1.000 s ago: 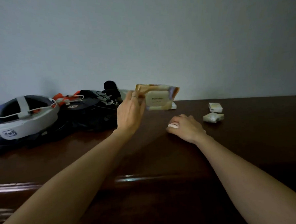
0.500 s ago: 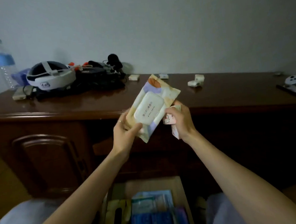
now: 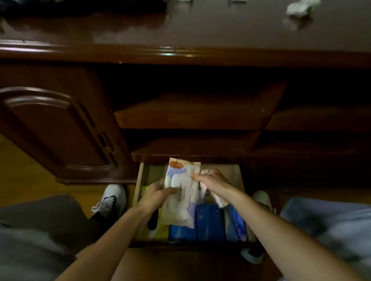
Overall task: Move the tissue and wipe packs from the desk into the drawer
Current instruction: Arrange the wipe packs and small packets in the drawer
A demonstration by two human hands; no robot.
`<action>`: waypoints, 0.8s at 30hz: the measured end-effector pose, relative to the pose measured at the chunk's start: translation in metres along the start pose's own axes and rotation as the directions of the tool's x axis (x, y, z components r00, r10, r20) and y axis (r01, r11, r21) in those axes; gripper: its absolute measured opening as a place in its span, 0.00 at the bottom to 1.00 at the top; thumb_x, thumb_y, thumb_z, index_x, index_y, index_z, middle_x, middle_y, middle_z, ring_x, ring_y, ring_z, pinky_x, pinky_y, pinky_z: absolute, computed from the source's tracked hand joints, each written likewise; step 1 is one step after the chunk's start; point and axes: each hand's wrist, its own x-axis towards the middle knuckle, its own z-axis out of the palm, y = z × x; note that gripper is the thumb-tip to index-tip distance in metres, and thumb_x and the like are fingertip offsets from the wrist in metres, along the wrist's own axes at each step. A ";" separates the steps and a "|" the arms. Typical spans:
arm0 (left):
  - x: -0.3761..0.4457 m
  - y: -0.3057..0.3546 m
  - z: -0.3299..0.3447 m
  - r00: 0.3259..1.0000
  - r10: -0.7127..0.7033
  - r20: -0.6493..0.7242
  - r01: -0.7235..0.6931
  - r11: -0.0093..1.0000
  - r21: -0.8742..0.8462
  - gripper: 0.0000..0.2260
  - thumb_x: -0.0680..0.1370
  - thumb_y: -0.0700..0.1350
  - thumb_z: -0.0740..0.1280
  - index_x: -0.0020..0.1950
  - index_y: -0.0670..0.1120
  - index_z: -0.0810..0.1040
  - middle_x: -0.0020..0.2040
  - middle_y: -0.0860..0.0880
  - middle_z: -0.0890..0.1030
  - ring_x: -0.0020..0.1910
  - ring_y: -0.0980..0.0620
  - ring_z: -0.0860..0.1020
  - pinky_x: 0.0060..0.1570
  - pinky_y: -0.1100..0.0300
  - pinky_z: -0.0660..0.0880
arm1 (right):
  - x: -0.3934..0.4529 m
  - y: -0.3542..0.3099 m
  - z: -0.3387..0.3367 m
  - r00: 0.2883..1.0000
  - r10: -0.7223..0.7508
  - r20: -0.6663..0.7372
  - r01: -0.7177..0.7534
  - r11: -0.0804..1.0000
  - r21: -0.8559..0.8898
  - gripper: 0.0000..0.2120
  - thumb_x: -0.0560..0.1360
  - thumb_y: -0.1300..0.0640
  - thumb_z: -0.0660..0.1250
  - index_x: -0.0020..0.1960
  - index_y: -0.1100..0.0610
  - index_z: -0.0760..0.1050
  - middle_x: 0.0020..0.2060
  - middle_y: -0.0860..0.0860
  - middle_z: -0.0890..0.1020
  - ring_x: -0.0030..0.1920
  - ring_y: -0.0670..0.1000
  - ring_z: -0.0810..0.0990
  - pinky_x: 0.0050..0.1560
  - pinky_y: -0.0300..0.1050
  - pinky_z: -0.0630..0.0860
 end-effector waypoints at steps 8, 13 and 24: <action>0.035 -0.031 -0.025 0.952 -0.046 -0.301 0.064 0.997 0.050 0.09 0.78 0.42 0.70 0.57 0.43 0.79 0.51 0.41 0.84 0.48 0.44 0.84 0.42 0.52 0.82 | 0.089 0.068 0.050 0.984 -0.110 0.139 0.176 0.512 -0.841 0.24 0.73 0.44 0.67 0.69 0.41 0.72 0.66 0.49 0.75 0.67 0.58 0.70 0.63 0.51 0.71; 0.048 -0.042 -0.032 0.943 -0.077 -0.323 0.111 0.990 0.089 0.09 0.78 0.44 0.70 0.56 0.44 0.80 0.51 0.42 0.85 0.48 0.43 0.85 0.50 0.45 0.83 | 0.103 0.081 0.061 0.975 -0.087 0.205 0.223 0.375 -0.900 0.33 0.70 0.43 0.73 0.70 0.51 0.66 0.66 0.53 0.72 0.66 0.58 0.67 0.63 0.54 0.68; 0.060 -0.028 -0.036 0.940 -0.035 -0.340 0.079 0.990 0.116 0.11 0.77 0.46 0.70 0.58 0.45 0.77 0.53 0.43 0.84 0.50 0.43 0.83 0.53 0.42 0.81 | 0.095 0.081 0.046 0.975 -0.171 0.139 0.198 0.401 -0.894 0.28 0.73 0.49 0.72 0.68 0.52 0.66 0.65 0.53 0.76 0.66 0.57 0.68 0.60 0.54 0.70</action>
